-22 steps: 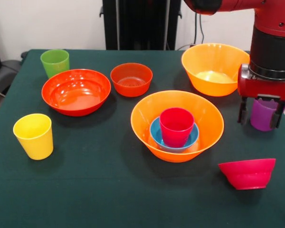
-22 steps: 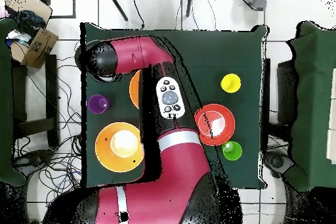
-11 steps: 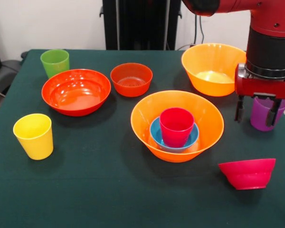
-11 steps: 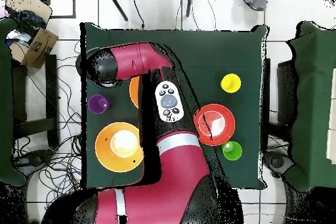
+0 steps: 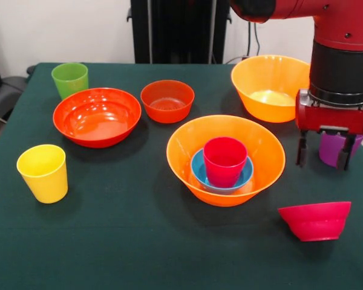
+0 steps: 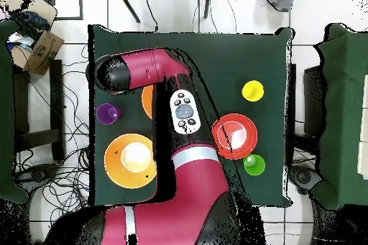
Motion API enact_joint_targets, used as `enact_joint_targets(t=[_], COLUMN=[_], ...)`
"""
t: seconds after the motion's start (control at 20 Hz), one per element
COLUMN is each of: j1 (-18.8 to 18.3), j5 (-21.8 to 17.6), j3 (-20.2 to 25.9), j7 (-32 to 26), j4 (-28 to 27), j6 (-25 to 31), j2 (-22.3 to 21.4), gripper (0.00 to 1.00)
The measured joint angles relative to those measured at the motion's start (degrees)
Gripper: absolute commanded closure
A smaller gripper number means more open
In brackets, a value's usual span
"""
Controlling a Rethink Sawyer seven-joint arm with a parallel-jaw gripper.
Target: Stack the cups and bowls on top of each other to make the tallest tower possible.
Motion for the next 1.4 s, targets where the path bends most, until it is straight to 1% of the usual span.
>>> enact_joint_targets(t=[0.3, 0.45, 0.55, 0.8, 1.15, 1.4], j1=[0.0, 0.0, 0.0, 0.5, 2.8, 4.1], j5=[0.0, 0.1, 0.1, 0.1, 0.1, 0.1], j3=[-0.1, -0.1, -0.1, -0.3, -1.8, -2.3], j7=[0.0, 0.0, 0.0, 0.0, 0.0, 0.0], j4=[0.0, 0.0, 0.0, -0.6, -1.8, -1.8], j6=[-4.9, -8.1, -9.1, -9.4, -9.6, -11.6], j2=[0.6, 1.7, 2.3, 4.1, 6.4, 7.9], gripper=[0.0, 0.0, 0.0, 0.0, 0.0, 0.0])
